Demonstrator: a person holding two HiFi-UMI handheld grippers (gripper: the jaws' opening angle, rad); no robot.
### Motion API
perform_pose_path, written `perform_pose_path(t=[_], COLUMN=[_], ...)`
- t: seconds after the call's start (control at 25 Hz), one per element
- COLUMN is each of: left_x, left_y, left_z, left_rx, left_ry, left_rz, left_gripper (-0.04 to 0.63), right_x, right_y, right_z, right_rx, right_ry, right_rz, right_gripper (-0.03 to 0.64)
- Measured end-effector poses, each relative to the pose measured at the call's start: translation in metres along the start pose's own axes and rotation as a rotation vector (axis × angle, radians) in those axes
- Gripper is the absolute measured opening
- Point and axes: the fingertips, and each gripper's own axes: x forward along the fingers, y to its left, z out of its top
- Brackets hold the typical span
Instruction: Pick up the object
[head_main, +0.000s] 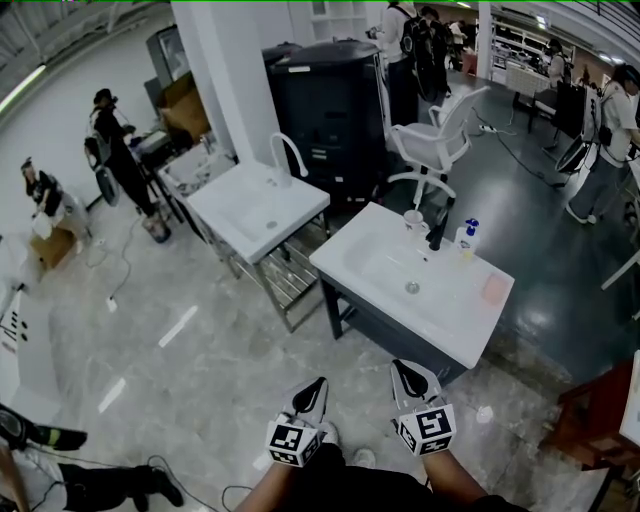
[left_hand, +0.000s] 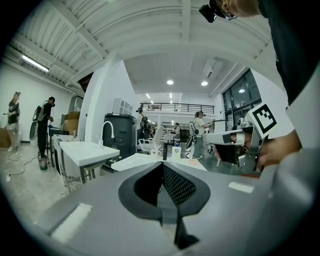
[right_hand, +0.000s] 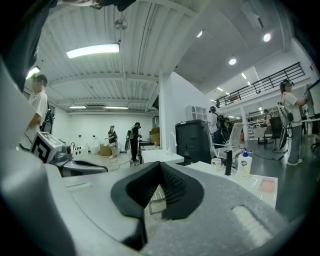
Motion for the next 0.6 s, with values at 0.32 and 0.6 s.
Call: perform_pose_path(t=[0.32, 0.6], left_x=[0.057, 0.127], left_y=[0.026, 0.060], left_z=[0.001, 0.030], left_rx=[-0.009, 0.017], left_ry=[0.013, -0.006], left_rz=[-0.052, -0.133], left_gripper=[0.017, 0.017], right_x=[0.040, 0.095], right_y=[-0.031, -0.062], right_z=[0.009, 0.024], right_rx=[-0.030, -0.051], right_ry=[-0.007, -0.007], right_rz=[-0.053, -0.097], right_gripper=[0.003, 0.003])
